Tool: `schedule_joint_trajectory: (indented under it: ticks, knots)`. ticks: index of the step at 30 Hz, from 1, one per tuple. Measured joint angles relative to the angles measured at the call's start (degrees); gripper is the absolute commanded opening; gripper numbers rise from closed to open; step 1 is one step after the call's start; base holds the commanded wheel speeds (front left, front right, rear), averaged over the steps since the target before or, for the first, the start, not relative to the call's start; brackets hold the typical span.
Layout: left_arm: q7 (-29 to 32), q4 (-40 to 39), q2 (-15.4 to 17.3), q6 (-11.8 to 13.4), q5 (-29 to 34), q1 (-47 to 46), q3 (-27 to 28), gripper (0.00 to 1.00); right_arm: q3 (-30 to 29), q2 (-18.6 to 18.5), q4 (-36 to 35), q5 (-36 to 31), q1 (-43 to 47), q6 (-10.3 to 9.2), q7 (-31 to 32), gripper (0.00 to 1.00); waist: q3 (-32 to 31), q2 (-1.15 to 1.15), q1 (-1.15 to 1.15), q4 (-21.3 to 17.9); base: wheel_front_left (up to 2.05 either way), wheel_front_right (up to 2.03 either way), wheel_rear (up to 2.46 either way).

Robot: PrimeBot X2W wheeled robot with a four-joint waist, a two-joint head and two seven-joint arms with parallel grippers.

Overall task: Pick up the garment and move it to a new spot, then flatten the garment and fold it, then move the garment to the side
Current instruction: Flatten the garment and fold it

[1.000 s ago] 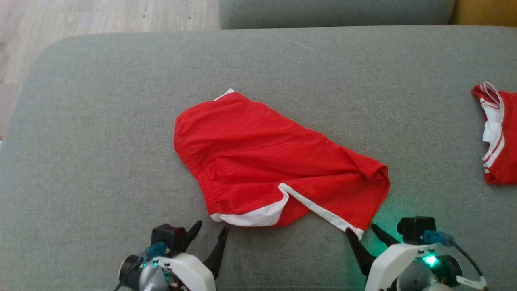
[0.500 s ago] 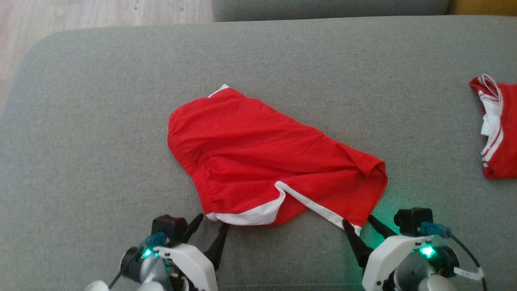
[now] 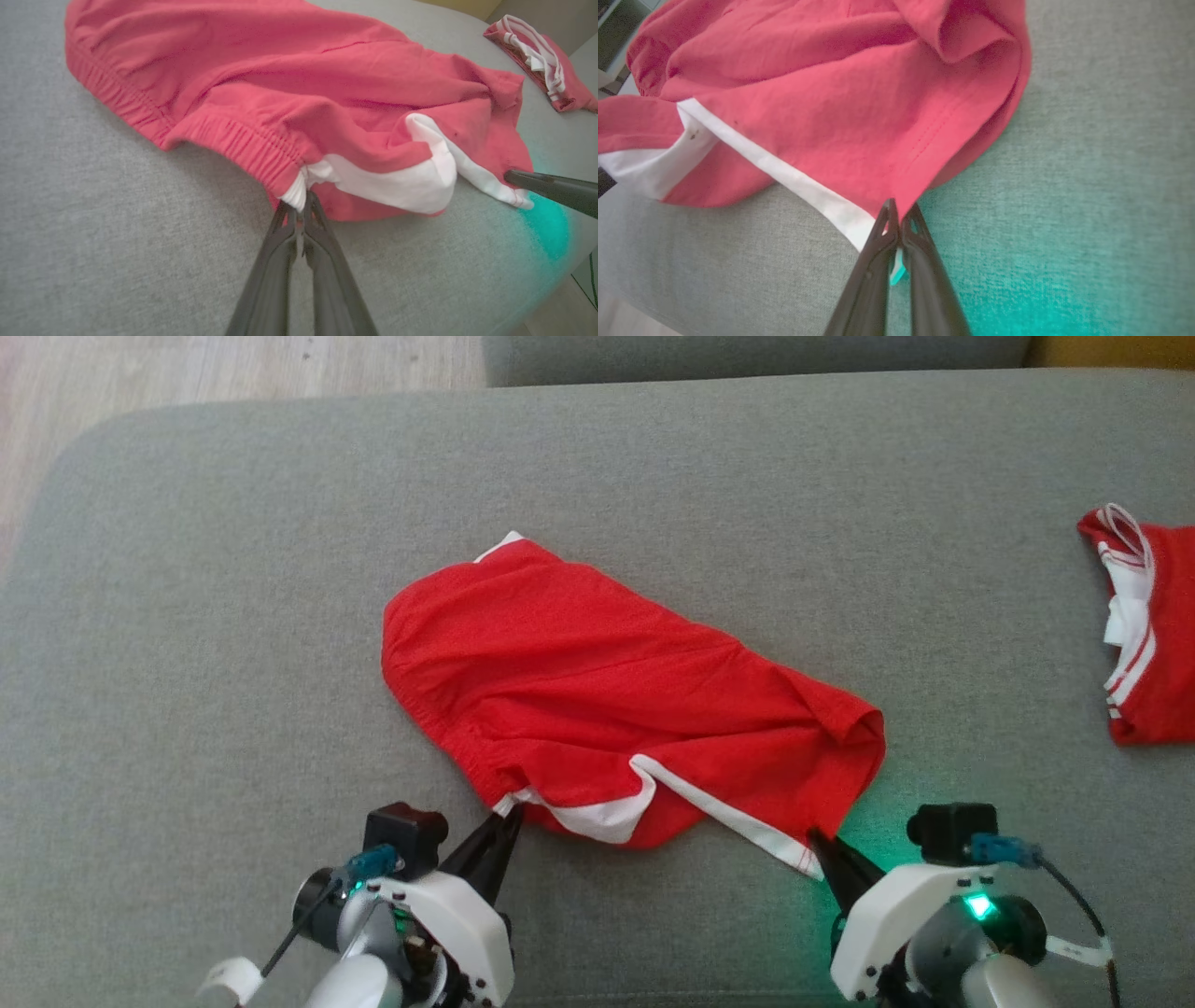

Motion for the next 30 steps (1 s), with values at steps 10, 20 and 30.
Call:
schedule_joint_trajectory:
  ticks: [10,20,30]
  knots:
    - [4.33,-12.65,2.27,-0.74,-6.82,3.36,2.11,0.00,-6.43,0.01,-10.70,9.77,0.37,0.00,1.11,0.00,-2.35,0.00,0.00,-1.43,0.00,0.00,0.00]
    - [18.68,-43.26,8.69,-0.96,-20.28,11.42,5.77,0.00,-20.16,0.09,-37.67,25.14,3.78,0.00,16.58,0.00,-4.43,0.00,0.00,-2.64,0.00,0.00,0.00]
    - [29.07,-57.14,12.57,1.20,-28.83,1.83,11.29,0.00,-30.78,0.12,-48.91,39.27,-6.26,0.00,31.74,0.00,-0.82,0.00,0.00,-3.48,0.00,0.00,0.00]
